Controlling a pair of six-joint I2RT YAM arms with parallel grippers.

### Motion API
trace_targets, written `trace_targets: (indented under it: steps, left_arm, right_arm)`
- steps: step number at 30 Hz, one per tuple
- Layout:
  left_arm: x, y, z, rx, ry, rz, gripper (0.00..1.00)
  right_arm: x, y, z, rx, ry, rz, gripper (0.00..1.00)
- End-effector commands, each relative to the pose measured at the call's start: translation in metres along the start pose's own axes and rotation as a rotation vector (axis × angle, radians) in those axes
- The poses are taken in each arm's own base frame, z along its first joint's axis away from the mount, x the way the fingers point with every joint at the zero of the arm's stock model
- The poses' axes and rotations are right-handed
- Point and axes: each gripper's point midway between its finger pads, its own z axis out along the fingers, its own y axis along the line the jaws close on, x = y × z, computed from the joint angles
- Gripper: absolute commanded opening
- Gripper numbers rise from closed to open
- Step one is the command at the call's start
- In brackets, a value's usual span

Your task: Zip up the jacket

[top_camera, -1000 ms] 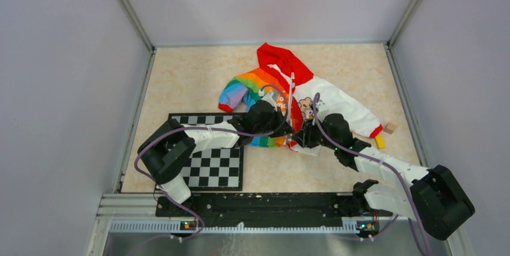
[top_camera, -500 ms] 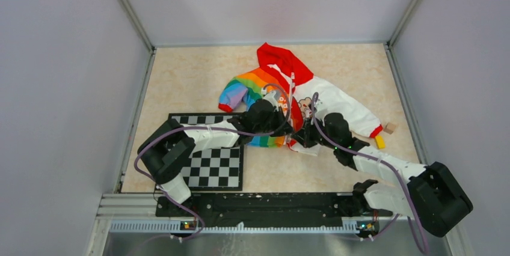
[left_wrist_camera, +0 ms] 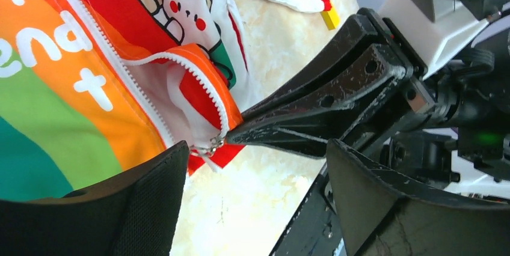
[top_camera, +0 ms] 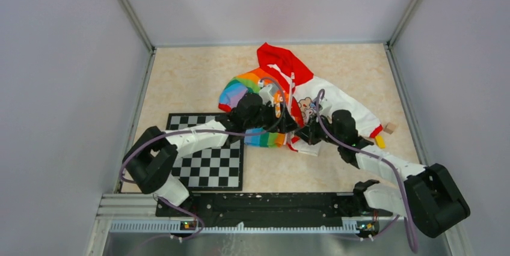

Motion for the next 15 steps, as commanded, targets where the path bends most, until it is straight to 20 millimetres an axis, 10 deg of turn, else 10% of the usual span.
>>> trace_targets:
  steps: [1, 15]
  left_arm:
    - [0.002, -0.002, -0.02, 0.014, 0.06, 0.072, 0.88]
    - [0.032, 0.06, -0.015, -0.172, 0.457, 0.134, 0.76]
  right_arm:
    - [-0.019, 0.015, -0.008, -0.072, -0.049, -0.126, 0.0]
    - [-0.018, 0.013, -0.021, -0.045, -0.095, -0.167, 0.0]
